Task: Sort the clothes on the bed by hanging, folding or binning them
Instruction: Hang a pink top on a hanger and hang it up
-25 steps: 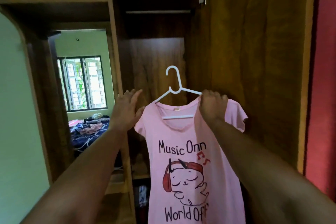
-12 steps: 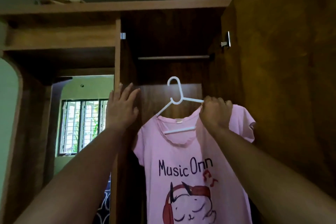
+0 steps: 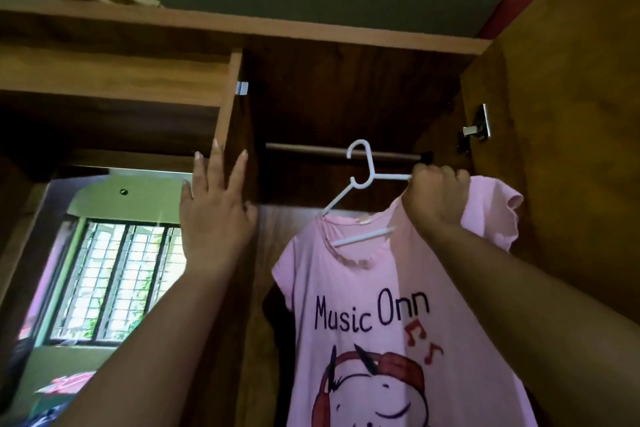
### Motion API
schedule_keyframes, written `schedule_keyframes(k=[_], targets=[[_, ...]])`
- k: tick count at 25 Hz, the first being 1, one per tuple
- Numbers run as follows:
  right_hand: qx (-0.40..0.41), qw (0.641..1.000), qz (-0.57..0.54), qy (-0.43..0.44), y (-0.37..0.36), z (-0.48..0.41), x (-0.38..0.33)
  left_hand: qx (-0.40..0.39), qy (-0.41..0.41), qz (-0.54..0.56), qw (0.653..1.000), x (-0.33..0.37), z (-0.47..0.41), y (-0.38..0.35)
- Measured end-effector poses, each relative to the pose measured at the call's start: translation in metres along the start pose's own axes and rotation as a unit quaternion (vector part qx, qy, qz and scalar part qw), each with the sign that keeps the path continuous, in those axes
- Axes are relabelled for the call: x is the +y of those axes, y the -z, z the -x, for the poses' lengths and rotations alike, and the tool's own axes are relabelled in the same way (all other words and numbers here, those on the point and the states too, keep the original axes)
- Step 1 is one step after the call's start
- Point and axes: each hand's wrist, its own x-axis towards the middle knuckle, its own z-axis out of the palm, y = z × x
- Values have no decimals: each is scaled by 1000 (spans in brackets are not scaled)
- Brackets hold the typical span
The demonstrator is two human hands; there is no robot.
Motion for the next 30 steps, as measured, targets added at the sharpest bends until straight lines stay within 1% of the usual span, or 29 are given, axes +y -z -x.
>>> schedule_keyframes(k=[5,7,10,13,17,21,23,27,30], targets=[[36,996,80,-11,-13,-49,-2,20,-16,-6,1000,-5,2,-8],[28,994,107,-21,-15,-63,-1,25,-20,2,999,-6,1,-8],[9,988,154,-11,-23,-70,-2,28,-17,16,999,-6,2,-9],[-4,983,186,-2,-39,-66,-2,40,-5,27,999,-6,2,-9],[10,975,221,16,-51,-58,4,44,3,20,999,-6,3,-9],[-21,952,306,26,-53,-49,13,55,0,12,998,-6,4,-8],[-31,944,328,25,-53,-41,14,52,-2,9,999,-6,4,-8],[-39,928,366,64,-51,-23,15,42,-8,-1,999,-6,6,-7],[-56,915,390,92,-46,-14,19,50,-21,-6,999,-5,9,-7]])
